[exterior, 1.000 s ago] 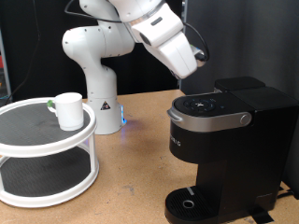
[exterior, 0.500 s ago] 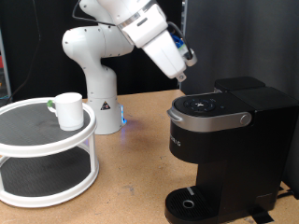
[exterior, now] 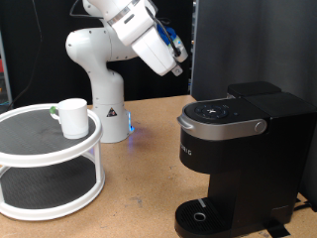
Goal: Make a cup of coffee with the keurig machine
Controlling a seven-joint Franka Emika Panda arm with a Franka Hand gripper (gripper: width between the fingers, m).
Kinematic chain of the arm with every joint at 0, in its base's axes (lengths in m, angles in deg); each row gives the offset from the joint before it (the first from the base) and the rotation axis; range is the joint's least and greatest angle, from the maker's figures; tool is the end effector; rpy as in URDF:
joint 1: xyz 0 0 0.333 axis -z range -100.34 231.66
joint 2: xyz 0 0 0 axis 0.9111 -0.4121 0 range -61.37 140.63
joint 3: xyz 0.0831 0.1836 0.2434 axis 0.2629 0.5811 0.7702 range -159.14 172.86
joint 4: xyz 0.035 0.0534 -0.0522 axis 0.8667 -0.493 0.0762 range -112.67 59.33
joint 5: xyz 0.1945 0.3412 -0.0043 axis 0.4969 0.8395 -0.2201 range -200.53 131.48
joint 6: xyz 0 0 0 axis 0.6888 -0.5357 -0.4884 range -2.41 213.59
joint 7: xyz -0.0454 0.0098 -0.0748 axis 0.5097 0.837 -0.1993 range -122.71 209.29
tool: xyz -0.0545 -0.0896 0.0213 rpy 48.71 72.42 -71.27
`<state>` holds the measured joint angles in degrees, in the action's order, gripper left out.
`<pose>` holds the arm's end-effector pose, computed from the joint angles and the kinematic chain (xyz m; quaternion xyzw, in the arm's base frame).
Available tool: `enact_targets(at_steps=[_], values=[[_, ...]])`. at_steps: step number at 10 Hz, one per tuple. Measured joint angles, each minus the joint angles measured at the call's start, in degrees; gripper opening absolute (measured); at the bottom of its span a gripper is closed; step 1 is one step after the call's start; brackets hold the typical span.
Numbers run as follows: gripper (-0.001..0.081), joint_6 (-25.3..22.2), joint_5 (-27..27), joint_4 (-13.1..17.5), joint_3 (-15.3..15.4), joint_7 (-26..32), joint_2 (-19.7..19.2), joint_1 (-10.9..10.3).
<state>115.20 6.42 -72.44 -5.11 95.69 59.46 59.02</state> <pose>0.4488 -0.0092 0.4700 -0.9091 -0.2321 -0.1623 0.3054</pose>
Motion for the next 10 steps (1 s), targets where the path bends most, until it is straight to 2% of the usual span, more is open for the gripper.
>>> enact_targets(at_steps=[2,4,6,8,9,10], values=[[0.0001,1.16,1.86,-1.67,-0.54,3.15,0.94,0.01],[0.0001,-1.14,2.43,-4.41,-2.76,6.97,4.09,0.22],[0.0001,-7.72,0.86,-5.72,-5.47,9.48,7.09,0.97],[0.0001,-13.88,-3.06,-5.88,-7.05,9.99,9.38,2.07],[0.0001,-13.07,-2.82,-5.95,-6.95,9.78,9.22,2.07],[0.0001,-9.45,-1.5,-6.7,-6.79,9.76,9.4,2.12]])
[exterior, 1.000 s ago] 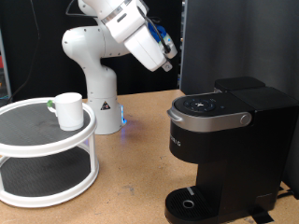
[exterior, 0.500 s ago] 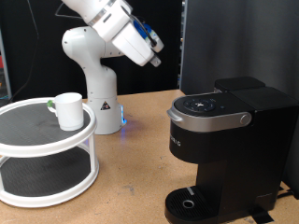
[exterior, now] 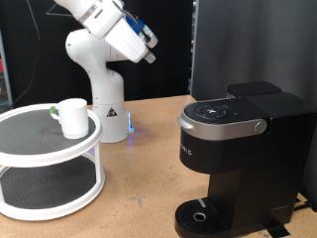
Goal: Make a cup of coffee with the keurig machine
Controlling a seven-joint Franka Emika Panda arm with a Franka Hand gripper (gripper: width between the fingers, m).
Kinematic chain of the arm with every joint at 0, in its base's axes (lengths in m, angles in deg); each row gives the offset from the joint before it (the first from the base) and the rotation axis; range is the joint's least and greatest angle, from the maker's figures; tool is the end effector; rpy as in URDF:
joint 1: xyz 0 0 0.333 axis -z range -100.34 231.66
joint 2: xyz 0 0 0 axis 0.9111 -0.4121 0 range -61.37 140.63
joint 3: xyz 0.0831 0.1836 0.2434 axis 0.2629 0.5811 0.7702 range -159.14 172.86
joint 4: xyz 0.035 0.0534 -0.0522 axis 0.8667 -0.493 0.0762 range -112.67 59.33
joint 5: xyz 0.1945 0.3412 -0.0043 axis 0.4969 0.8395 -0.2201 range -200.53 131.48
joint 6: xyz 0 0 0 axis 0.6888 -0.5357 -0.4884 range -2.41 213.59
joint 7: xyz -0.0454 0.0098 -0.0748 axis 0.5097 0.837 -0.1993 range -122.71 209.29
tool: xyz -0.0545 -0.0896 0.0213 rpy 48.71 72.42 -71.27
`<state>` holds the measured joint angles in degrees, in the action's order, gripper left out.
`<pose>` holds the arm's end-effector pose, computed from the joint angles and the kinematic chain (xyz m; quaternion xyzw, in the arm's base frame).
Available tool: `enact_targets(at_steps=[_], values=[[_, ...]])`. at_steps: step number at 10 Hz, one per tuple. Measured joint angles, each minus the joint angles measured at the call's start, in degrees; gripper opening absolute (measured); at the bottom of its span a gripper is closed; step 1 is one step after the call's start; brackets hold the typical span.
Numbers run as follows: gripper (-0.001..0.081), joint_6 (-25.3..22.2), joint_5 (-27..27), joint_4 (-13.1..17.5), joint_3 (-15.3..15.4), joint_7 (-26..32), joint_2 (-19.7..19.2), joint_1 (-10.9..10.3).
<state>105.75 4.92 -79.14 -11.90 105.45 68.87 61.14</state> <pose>0.3864 -0.0544 0.4707 -0.8744 -0.2824 -0.1785 0.3520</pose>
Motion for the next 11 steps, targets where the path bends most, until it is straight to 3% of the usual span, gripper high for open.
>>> enact_targets(at_steps=[1,3,7,9,11], values=[[0.0001,3.99,1.89,-1.46,0.0,0.0,0.82,0.18],[0.0001,6.0,3.31,-4.36,-1.02,0.02,3.98,1.85],[0.0001,-8.52,-1.52,-4.62,-7.37,1.27,8.57,4.38],[0.0001,-8.12,-1.5,-4.98,-7.55,1.23,8.54,4.48],[0.0001,-11.93,-3.98,-5.1,-9.27,1.24,8.84,5.75]])
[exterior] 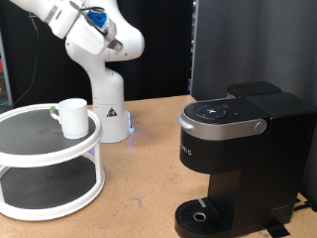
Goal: Make a cup of coffee with the keurig machine
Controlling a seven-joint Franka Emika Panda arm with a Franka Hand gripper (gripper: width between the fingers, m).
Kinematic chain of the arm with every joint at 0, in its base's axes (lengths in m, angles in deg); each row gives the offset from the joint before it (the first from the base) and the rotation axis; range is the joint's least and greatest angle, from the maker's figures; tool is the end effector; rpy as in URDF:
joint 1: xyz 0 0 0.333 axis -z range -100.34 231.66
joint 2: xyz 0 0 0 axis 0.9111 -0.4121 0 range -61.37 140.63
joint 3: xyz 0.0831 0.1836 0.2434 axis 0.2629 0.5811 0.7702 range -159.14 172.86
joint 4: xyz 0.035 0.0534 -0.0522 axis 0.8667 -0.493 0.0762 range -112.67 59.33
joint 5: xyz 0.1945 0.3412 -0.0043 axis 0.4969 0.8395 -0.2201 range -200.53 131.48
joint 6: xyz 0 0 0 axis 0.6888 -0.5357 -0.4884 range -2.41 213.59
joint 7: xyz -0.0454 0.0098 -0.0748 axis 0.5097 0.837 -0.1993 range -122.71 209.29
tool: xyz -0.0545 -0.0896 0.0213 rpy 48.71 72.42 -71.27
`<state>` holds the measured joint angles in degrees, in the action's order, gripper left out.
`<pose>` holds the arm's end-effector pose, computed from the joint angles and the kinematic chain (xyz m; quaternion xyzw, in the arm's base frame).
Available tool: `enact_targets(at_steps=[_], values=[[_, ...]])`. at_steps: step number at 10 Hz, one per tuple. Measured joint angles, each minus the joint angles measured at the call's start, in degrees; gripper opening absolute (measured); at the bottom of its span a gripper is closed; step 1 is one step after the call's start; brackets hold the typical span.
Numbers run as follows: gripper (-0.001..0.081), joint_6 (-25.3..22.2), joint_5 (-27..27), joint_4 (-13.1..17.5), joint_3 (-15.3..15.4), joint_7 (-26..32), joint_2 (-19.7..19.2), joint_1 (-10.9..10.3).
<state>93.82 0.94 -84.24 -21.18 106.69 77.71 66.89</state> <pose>0.3117 -0.1174 0.4658 -0.8532 -0.2507 -0.1847 0.4185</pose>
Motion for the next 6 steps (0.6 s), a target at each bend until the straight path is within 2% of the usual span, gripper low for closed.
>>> enact_targets(at_steps=[4,6], values=[[0.0001,-11.28,-8.97,1.53,-5.17,2.38,1.6,3.56],[0.0001,-12.16,-9.25,1.6,-5.86,2.61,2.18,3.88]])
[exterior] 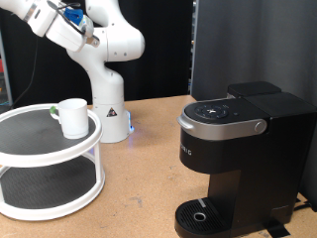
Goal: Make a cup of coffee with the keurig machine
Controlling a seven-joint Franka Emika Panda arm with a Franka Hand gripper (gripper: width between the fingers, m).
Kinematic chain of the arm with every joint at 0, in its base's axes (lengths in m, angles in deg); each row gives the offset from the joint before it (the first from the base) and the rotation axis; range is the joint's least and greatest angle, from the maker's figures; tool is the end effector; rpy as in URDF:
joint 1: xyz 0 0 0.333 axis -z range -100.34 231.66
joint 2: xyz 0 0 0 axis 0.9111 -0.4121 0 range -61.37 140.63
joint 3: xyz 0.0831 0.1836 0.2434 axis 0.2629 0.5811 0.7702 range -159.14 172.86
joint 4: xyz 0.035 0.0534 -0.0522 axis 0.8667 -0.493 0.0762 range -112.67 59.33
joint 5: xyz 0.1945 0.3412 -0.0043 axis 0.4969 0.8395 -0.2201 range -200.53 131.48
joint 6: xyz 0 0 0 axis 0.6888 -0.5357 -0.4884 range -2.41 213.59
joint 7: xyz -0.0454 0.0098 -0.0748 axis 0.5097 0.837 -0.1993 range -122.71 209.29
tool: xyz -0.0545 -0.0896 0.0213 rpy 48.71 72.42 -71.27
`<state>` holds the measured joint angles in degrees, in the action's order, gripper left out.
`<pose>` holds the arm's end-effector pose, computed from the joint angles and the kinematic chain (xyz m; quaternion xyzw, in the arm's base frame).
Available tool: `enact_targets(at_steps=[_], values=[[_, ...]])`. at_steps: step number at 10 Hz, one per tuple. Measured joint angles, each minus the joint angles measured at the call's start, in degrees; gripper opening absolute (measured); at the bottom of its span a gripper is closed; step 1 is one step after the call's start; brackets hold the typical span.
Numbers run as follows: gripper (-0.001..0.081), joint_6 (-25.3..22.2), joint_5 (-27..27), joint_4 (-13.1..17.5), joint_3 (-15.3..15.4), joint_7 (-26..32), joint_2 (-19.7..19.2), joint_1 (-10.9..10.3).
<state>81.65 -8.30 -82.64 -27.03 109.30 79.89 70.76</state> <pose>0.2613 -0.1598 0.4652 -0.8452 -0.2732 -0.1446 0.4360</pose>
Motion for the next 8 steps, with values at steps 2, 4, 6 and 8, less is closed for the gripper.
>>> enact_targets(at_steps=[2,4,6,8], values=[[0.0001,2.63,1.4,-0.79,-0.41,0.02,0.2,0.71],[0.0001,3.92,1.8,-1.52,-2.01,0.39,1.03,2.41],[0.0001,2.07,1.77,-1.11,-5.07,0.54,1.36,3.48],[0.0001,0.85,1.69,-0.71,-6.12,0.52,1.35,3.42]])
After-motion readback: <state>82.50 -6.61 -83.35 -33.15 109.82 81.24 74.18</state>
